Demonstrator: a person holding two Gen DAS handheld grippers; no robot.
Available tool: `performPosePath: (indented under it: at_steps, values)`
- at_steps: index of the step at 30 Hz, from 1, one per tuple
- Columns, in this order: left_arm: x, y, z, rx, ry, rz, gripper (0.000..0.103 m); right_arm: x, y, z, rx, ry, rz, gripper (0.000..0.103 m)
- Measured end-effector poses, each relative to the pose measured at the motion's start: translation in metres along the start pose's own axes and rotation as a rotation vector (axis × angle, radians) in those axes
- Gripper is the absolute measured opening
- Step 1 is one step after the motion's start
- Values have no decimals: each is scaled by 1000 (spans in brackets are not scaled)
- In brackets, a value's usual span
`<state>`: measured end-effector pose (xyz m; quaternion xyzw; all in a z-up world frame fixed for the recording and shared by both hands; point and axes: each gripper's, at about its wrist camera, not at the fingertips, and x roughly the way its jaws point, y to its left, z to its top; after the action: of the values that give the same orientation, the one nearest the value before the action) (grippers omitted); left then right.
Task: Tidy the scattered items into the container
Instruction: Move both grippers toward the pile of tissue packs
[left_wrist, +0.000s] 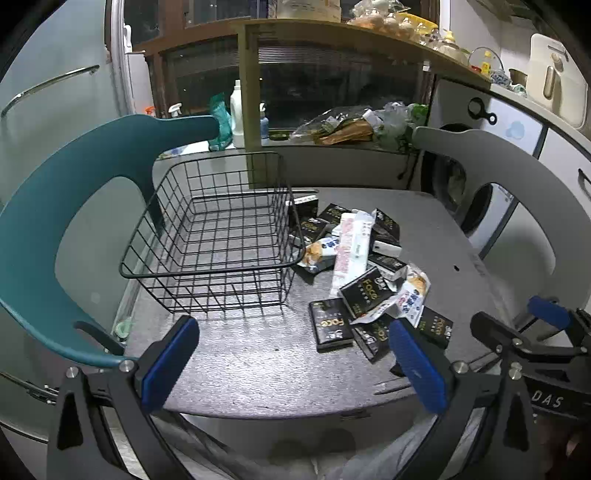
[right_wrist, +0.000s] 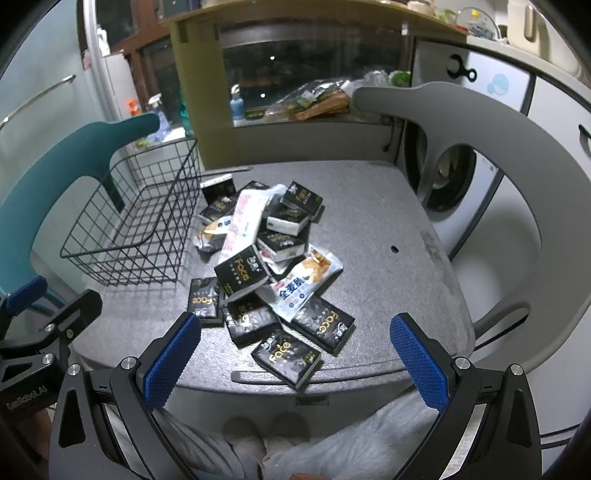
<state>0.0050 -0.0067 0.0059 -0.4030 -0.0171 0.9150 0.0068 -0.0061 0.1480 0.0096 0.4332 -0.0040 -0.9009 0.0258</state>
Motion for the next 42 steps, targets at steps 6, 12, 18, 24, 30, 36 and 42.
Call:
performPosePath:
  at_steps: [6,12,18,24,30,36,42]
  values:
    - [2,0,-1,-6,1,-21,103,2,1,1,-18,5,3,103]
    - [13,-4,-7,32,45,-23,103,11,2,-3,-64,-4,41,103]
    - [19,5,-20,2,86,-62,103,21,14,-5,-127,-9,86,103]
    - [18,12,-26,-18,83,-77,103,46,30,-8,-150,21,158,103]
    - [16,11,-36,-14,81,-68,102,80,27,-22,-163,78,127,102]
    - [33,-7,-45,24,134,-93,102,109,-7,-26,-90,142,65,102]
    - [69,-23,-57,45,202,-98,102,126,-22,-31,-107,180,34,98]
